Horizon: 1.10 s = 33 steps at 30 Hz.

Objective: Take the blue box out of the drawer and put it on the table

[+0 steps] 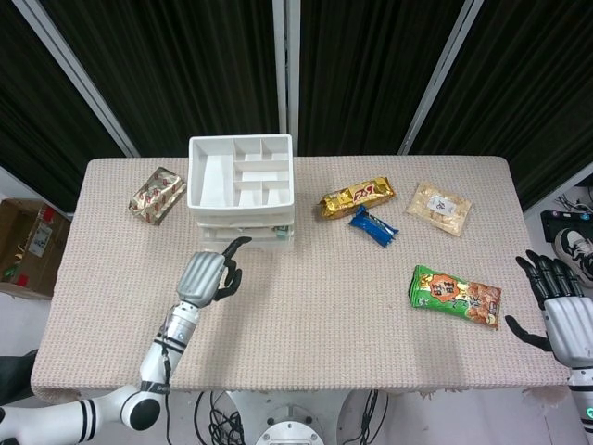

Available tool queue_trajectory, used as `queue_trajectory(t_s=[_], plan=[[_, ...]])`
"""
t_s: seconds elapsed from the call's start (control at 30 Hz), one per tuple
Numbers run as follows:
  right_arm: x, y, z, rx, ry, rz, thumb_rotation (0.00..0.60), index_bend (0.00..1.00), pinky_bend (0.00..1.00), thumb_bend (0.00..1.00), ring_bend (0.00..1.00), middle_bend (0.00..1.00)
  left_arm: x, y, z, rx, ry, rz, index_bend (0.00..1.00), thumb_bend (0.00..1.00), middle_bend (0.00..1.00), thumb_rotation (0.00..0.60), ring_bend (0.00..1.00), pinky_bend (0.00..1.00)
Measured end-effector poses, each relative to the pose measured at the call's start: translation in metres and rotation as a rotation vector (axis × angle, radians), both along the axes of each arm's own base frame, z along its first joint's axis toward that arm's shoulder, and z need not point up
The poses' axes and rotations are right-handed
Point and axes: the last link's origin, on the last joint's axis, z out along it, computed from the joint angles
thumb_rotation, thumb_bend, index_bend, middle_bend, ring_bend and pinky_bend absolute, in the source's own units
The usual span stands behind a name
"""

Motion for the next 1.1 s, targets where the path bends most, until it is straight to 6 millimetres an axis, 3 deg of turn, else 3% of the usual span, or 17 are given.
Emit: queue_trajectory(t_s=[0.23, 0.43, 1.1], plan=[[-0.005, 0.001, 0.001, -0.001, -0.006, -0.016, 0.6, 0.0, 0.0, 0.18, 0.0, 0.0, 0.003, 0.019, -0.01, -0.066, 0.127, 0.014, 0.16, 0.56, 0.82, 0.6, 0.94, 1.0], [-0.009, 0.0, 0.0, 0.003, -0.012, -0.025, 0.6, 0.0, 0.0, 0.18, 0.0, 0.0, 0.004, 0.025, -0.009, -0.071, 0.173, 0.002, 0.32, 0.56, 0.85, 0.6, 0.96, 1.0], [-0.006, -0.004, -0.005, 0.014, -0.013, -0.007, 0.6, 0.0, 0.0, 0.18, 0.0, 0.0, -0.006, -0.023, 0.004, -0.202, 0.11, -0.027, 0.35, 0.56, 0.85, 0.6, 0.95, 1.0]])
